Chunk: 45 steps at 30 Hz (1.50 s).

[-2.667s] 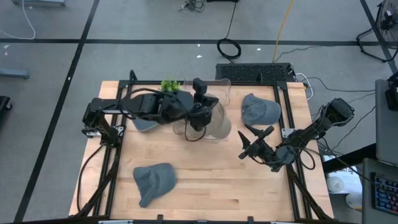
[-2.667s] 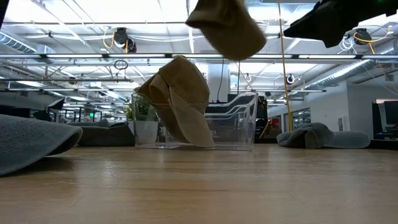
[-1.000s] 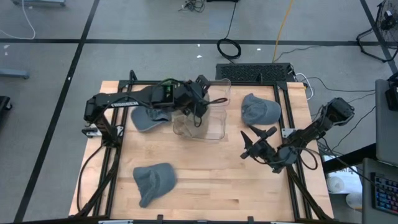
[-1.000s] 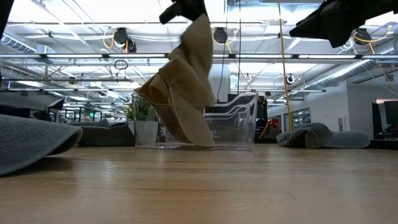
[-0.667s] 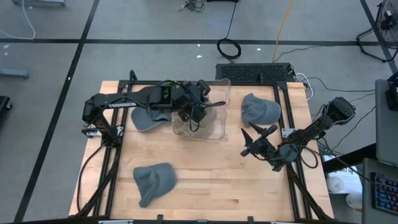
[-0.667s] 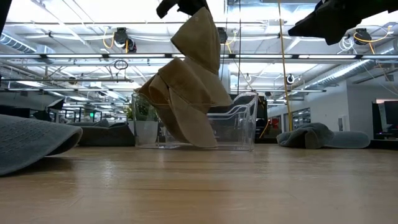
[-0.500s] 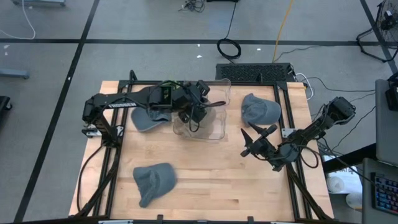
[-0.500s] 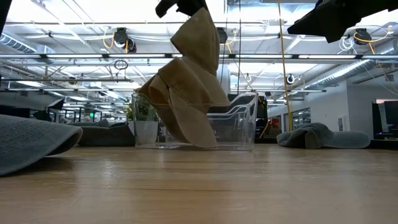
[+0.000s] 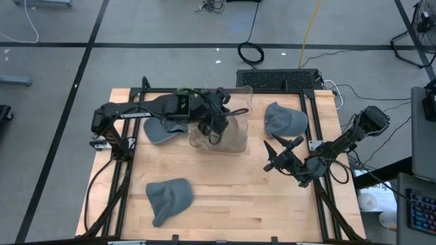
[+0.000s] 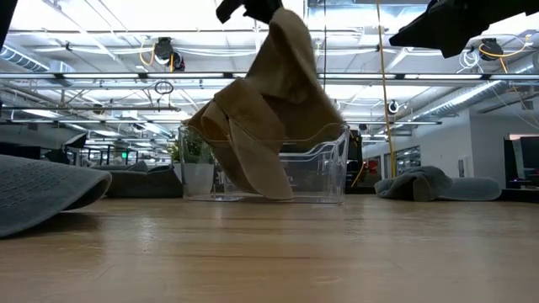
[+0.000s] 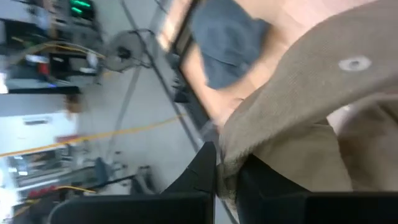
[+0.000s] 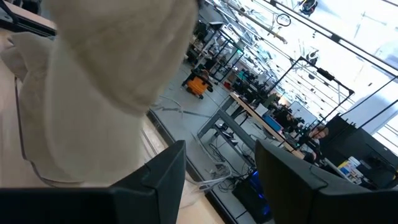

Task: Pick & Place hat
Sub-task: Put the brown cap into the bottom transparent bin, then put the bottom gray cap into the top transparent bin

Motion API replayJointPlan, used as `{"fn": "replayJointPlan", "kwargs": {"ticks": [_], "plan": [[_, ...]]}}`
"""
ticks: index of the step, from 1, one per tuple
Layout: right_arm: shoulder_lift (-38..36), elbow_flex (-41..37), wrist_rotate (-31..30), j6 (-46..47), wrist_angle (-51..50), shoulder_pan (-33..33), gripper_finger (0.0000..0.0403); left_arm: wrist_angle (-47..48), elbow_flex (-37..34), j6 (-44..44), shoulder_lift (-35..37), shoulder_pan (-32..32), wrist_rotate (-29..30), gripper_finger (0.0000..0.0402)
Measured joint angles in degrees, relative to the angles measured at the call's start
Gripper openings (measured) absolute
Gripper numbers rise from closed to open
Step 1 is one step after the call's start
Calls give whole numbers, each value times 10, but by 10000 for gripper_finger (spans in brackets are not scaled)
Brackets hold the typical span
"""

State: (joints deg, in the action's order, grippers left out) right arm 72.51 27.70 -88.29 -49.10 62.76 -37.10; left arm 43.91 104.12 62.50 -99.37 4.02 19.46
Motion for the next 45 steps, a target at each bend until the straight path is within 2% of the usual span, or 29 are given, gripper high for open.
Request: {"fn": "replayJointPlan", "kwargs": {"ticks": [7,15,24,28,30,37,42,45], "plan": [[0,0,0,0,0,0,183,15,0,-9,-15,0,-1,24],[0,0,0,2,0,-4,183,40,0,22,-62,0,-29,24],[0,0,-1,-8,0,-9,183,56,-10,20,-104,0,-30,24],[0,0,-1,-11,0,-9,183,52,-19,-16,-103,0,-23,24],[0,0,-1,-11,0,-9,183,52,-17,-66,-103,0,-13,41],[0,0,-1,3,4,-5,183,46,5,-149,-103,-11,3,162],[0,0,-17,4,4,-5,183,25,13,-269,-75,-39,21,231],[0,0,-17,4,4,-5,183,28,13,-350,-47,-56,4,266]]}}
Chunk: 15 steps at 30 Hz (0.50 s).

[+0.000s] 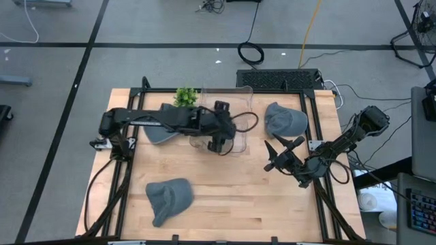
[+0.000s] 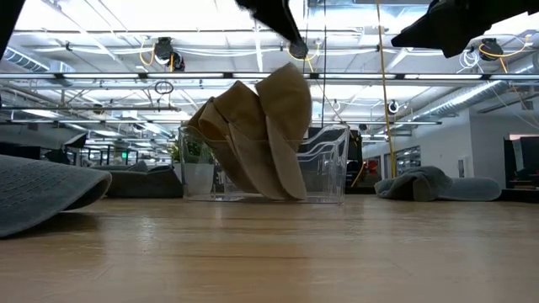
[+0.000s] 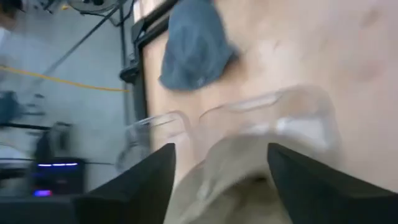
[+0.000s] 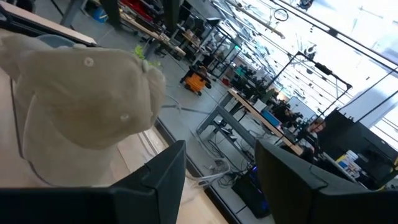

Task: Pick & Place hat
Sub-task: Put the bottom gray cap into the top transparent bin

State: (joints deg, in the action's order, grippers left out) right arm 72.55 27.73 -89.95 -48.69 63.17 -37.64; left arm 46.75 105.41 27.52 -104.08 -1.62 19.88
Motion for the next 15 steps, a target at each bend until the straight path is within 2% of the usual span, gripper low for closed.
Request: {"fn": "replayJointPlan", "kwargs": {"ticks": [5,11,15], "plan": [[0,0,0,-1,0,-4,183,0,0,-110,55,-19,-46,303],[0,0,0,-5,0,-5,183,2,0,-168,106,-30,-34,324],[0,0,0,-20,-1,-3,183,4,0,-187,126,-33,-34,323]]}}
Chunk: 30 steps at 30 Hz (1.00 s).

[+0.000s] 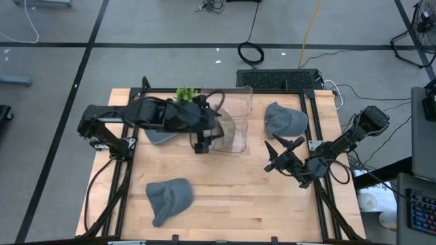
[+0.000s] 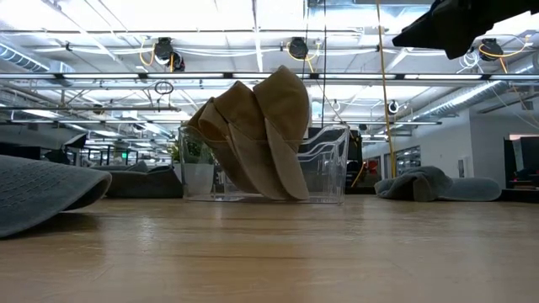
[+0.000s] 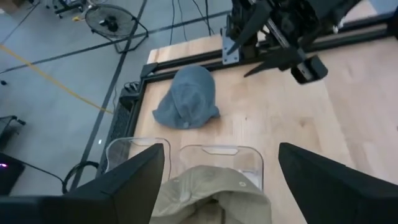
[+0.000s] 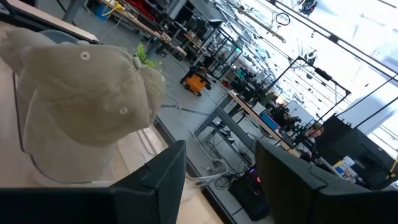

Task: Pick & Place hat
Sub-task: Put the bottom gray cap into the top transparent bin

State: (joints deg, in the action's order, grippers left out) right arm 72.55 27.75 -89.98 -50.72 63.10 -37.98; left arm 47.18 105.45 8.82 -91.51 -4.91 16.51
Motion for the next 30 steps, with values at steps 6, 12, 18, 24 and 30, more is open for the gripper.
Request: {"fn": "replayJointPlan", "kwargs": {"ticks": [6,12,18,24,30], "plan": [[0,0,0,0,-8,1,183,2,0,-43,9,0,0,313],[0,0,0,12,-8,2,198,4,0,-20,6,11,0,312],[0,0,0,11,-8,6,259,42,0,-44,5,19,-1,320],[0,0,0,49,-8,0,303,54,0,-117,4,20,-10,317],[0,0,0,86,-8,-4,313,53,0,-234,4,19,-10,304]]}}
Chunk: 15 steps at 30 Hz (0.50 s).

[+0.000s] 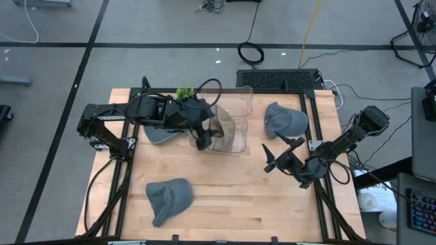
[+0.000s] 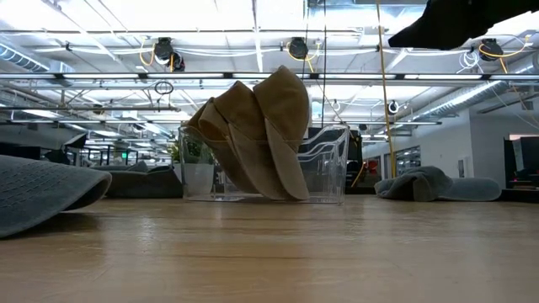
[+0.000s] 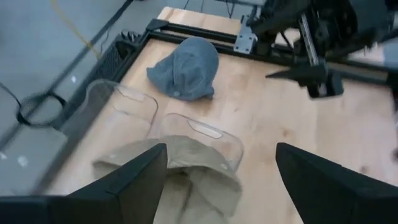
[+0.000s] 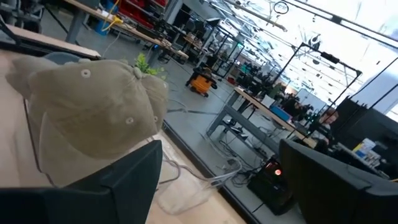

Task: Pick & Place hat
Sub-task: Put the bottom gray cap into the top transparent bin

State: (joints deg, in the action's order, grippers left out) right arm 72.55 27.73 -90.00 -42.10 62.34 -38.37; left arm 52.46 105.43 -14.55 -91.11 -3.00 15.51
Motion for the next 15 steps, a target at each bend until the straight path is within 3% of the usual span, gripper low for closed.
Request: {"fn": "replayJointPlan", "kwargs": {"ticks": [5,7,10,15], "plan": [[0,0,0,-4,59,-15,313,-7,0,-163,0,-4,0,307],[-1,0,0,-40,110,-20,313,-26,0,-190,0,-6,0,309],[-19,1,0,-79,167,-26,313,-48,0,-154,4,-13,10,308],[-90,34,-1,-82,140,-3,313,-39,0,-80,38,-21,39,295]]}}
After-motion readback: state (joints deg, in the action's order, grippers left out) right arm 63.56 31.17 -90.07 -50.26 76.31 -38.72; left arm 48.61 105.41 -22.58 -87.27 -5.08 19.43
